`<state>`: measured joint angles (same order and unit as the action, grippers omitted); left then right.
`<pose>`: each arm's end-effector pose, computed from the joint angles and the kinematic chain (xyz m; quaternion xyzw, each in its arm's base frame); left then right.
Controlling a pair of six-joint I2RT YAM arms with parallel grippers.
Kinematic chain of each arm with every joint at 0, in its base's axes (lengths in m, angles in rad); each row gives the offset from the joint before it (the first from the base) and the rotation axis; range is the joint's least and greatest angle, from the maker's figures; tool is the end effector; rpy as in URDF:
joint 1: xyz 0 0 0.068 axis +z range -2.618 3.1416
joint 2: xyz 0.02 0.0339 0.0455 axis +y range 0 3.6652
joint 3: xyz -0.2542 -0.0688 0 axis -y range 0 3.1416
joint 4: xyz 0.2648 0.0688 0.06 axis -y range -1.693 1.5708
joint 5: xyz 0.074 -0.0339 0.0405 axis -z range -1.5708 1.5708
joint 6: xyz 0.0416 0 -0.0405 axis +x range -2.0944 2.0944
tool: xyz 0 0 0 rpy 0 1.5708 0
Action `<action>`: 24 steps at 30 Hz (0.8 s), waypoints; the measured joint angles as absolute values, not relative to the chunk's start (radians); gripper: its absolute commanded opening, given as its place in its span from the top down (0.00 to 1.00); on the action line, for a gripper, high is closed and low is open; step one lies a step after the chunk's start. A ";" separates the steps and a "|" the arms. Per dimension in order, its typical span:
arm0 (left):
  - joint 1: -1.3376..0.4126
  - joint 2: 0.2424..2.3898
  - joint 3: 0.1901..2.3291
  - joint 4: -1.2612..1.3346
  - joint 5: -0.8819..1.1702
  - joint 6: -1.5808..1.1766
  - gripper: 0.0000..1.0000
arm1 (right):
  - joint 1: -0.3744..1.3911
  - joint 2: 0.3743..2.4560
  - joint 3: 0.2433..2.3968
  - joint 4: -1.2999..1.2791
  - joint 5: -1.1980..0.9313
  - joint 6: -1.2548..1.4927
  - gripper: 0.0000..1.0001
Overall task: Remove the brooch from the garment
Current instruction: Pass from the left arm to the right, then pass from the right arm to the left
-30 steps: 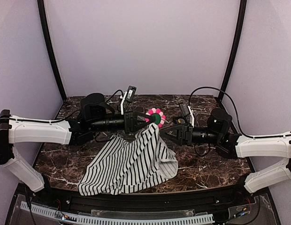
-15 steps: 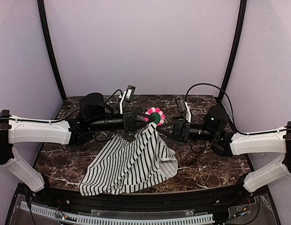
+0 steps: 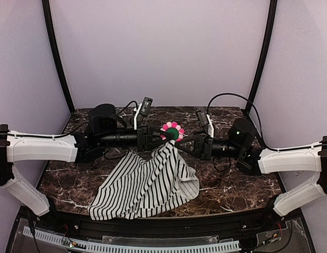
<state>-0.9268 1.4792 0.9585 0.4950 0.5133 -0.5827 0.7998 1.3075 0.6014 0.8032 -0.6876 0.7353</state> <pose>0.2037 -0.3054 0.2841 0.2931 0.6521 -0.5949 0.3672 0.1901 0.2335 0.2431 -0.2699 0.6243 0.6471 0.3445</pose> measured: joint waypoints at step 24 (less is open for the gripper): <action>-0.882 1.486 1.288 -0.287 0.563 -0.150 0.15 | 0.800 1.311 1.042 -0.366 -0.888 0.133 1.00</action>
